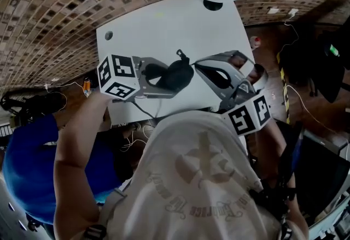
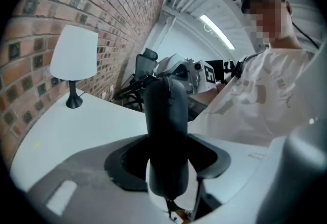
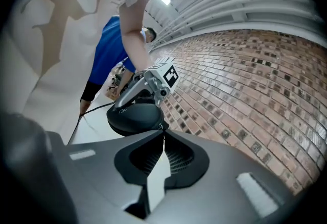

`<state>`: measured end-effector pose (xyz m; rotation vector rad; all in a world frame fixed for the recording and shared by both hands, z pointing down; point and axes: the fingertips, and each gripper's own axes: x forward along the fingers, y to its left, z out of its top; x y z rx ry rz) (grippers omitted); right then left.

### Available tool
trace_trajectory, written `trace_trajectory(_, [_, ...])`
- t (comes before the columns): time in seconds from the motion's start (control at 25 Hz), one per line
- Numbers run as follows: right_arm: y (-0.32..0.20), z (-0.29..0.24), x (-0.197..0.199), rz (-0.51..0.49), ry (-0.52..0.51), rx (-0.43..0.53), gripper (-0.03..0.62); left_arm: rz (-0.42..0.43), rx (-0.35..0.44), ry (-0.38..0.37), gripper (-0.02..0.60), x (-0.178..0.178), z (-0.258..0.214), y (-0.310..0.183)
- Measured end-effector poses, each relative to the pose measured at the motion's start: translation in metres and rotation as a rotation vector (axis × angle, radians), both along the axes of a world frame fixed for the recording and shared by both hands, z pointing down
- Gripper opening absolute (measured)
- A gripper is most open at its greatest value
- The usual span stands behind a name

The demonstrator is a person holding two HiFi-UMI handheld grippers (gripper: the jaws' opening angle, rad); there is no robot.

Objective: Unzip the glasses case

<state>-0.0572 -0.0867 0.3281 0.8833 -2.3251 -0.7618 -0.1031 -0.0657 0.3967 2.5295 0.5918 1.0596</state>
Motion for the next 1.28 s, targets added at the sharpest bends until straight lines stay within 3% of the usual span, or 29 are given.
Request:
trace_trajectory(0.52, [0.017, 0.032, -0.029, -0.157, 0.206, -0.018, 0.014, 0.292, 0.153, -0.286, 0.227, -0.030, 0.040, 0.007])
trace_trajectory(0.68, [0.015, 0.038, -0.034, -0.175, 0.232, -0.029, 0.014, 0.347, 0.181, -0.337, 0.228, -0.031, 0.049, 0.004])
trace_trajectory(1.0, [0.004, 0.049, -0.031, -0.162, 0.240, -0.062, 0.014, 0.336, 0.217, -0.367, 0.230, -0.025, 0.061, -0.007])
trace_trajectory(1.28, [-0.018, 0.056, -0.011, -0.051, 0.096, -0.208, 0.025, 0.228, 0.173, -0.322, 0.230, -0.022, 0.077, -0.012])
